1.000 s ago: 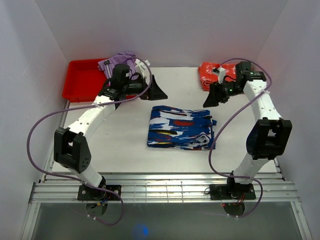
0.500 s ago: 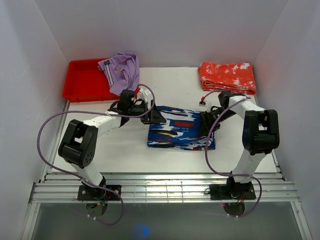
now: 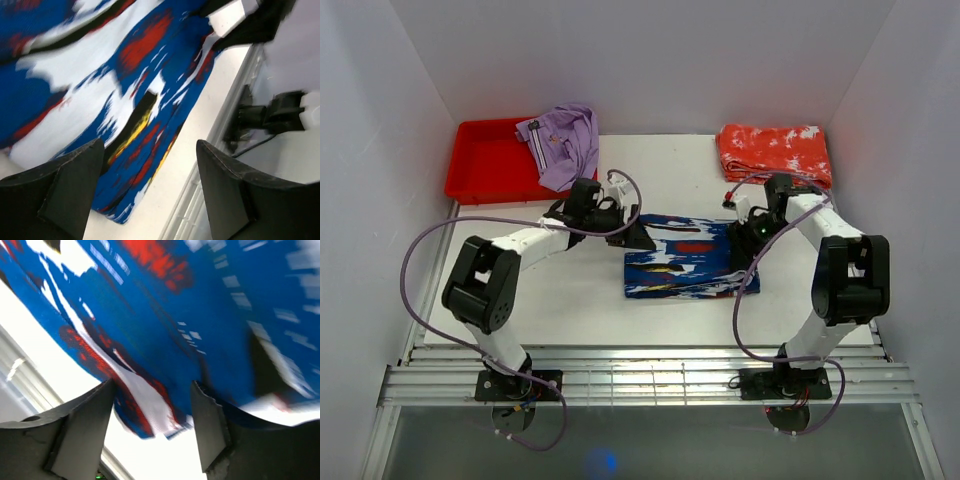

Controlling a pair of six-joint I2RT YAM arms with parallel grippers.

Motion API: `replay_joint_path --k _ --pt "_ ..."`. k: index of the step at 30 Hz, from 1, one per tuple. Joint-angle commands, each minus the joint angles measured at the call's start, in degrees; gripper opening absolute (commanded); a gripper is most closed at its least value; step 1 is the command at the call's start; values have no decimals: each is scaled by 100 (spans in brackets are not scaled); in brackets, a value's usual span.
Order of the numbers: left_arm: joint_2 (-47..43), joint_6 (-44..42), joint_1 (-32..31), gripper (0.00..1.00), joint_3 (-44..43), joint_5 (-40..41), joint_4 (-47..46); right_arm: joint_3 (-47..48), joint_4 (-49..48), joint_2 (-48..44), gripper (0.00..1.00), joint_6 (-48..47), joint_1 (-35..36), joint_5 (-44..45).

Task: Fold and stack the trousers
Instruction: Fold the trousers, then neatly place the folded trousers to the corner

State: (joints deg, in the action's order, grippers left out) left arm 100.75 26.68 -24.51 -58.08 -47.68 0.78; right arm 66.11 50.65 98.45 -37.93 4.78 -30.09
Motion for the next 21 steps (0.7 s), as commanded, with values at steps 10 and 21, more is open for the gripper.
replay_joint_path --k 10,21 --pt "-1779 -6630 -2715 85 51 2982 452 -70 59 -1557 76 1164 -1987 -1437" --pt "172 -6983 -3631 85 -616 3371 -832 -958 -63 -1469 90 1902 -3404 -1790"
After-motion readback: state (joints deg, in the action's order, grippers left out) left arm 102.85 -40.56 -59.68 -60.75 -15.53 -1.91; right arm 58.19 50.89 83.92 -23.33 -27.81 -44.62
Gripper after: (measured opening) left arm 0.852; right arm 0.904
